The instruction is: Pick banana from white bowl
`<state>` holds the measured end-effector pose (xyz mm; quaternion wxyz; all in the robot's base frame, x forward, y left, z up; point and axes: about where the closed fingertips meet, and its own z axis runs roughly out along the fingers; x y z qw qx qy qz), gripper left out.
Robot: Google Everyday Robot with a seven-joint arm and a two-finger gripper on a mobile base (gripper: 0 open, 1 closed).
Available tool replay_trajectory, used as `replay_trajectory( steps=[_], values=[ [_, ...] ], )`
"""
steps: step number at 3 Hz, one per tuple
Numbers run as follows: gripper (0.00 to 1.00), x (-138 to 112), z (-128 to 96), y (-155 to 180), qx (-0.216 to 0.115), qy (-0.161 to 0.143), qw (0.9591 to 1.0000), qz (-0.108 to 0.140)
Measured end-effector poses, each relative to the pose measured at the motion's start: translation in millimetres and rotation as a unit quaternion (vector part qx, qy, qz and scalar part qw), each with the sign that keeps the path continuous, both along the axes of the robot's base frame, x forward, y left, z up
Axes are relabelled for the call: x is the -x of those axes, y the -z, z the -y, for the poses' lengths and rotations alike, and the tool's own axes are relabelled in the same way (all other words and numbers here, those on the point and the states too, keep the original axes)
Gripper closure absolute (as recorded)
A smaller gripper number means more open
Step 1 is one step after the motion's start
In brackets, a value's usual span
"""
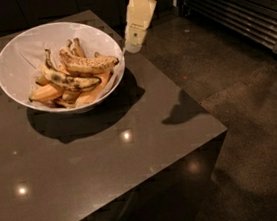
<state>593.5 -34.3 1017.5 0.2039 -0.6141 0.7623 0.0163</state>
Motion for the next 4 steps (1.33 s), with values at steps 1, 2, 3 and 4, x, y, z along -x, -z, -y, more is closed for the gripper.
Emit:
replay_trajectory(
  steps=[1, 2, 3, 4],
  values=[
    [0.0, -11, -28, 5, -0.02, 0.006, 0.9996, -0.02],
    [0.0, -18, -52, 11, -0.034, 0.008, 0.9987, -0.037],
    [0.0, -20, -73, 19, -0.04, 0.012, 0.9976, -0.056],
    [0.0, -14, -90, 26, -0.055, 0.012, 0.9959, -0.071]
  ],
)
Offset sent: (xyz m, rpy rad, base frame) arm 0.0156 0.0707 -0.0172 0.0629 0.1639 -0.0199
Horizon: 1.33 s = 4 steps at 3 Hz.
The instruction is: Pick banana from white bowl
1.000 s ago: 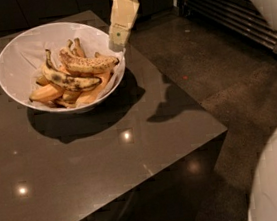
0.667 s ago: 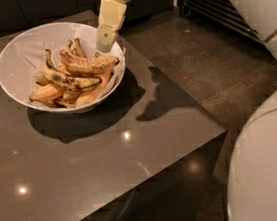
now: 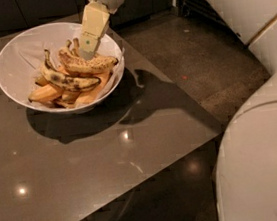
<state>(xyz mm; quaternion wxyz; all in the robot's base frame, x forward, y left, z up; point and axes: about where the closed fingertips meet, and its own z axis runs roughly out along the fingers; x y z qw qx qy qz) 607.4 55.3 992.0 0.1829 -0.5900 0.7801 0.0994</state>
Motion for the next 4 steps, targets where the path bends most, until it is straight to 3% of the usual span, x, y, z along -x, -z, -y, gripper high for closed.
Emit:
replay_trajectory(
  steps=[1, 2, 3, 4],
  values=[
    [0.0, 10, 13, -10, -0.007, 0.034, 0.9992, 0.019],
    [0.0, 22, 15, -10, -0.006, 0.051, 0.9985, 0.022],
    [0.09, 28, 16, -10, -0.002, 0.06, 0.9979, 0.022],
    [0.08, 27, 16, -10, 0.006, 0.061, 0.9977, 0.027]
  ],
)
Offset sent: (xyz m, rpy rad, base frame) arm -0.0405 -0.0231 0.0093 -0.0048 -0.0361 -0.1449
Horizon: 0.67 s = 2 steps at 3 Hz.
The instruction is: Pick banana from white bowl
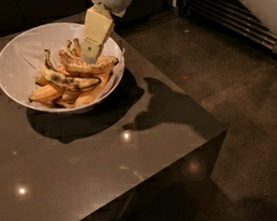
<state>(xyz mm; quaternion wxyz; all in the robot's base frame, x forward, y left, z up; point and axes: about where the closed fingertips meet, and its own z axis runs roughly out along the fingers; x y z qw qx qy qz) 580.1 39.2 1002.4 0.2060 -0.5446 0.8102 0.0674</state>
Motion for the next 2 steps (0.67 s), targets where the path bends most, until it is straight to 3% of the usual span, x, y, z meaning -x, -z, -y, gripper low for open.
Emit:
replay_trajectory(
  steps=[2],
  values=[
    [0.15, -13, -1, 5, 0.019, -0.008, 0.9998, 0.001]
  ],
)
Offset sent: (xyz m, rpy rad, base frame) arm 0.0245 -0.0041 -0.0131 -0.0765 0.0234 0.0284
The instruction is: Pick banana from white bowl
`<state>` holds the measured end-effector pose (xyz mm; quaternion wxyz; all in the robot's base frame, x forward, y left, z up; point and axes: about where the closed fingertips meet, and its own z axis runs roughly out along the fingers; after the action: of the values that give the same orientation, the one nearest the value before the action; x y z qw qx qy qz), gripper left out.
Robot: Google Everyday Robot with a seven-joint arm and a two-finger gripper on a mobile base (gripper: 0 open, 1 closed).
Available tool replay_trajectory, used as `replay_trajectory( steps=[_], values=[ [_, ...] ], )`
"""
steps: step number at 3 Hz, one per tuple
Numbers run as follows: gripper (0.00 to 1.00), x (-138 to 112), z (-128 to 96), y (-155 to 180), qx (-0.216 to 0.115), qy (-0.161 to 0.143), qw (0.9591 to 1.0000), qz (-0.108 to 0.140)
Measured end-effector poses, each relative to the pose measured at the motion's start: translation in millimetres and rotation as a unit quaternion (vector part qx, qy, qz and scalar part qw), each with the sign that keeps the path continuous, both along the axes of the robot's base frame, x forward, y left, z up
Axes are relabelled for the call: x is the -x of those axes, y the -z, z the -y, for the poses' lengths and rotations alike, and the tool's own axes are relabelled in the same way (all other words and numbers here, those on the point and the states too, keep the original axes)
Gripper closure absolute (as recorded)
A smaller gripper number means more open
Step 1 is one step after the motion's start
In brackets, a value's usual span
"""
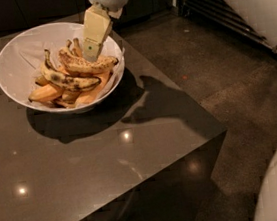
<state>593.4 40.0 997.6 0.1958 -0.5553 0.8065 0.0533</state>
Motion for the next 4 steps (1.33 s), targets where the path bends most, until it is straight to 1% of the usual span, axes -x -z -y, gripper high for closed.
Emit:
replay_trajectory(
  steps=[1, 2, 3, 4],
  values=[
    [0.16, -9, -1, 7, 0.006, -0.005, 1.0, -0.005],
    [0.25, -17, -3, 15, 0.013, -0.013, 0.9998, -0.012],
    [0.33, -21, -9, 23, 0.018, -0.027, 0.9994, -0.015],
    [0.31, -23, -16, 28, 0.022, -0.039, 0.9988, -0.018]
  ],
)
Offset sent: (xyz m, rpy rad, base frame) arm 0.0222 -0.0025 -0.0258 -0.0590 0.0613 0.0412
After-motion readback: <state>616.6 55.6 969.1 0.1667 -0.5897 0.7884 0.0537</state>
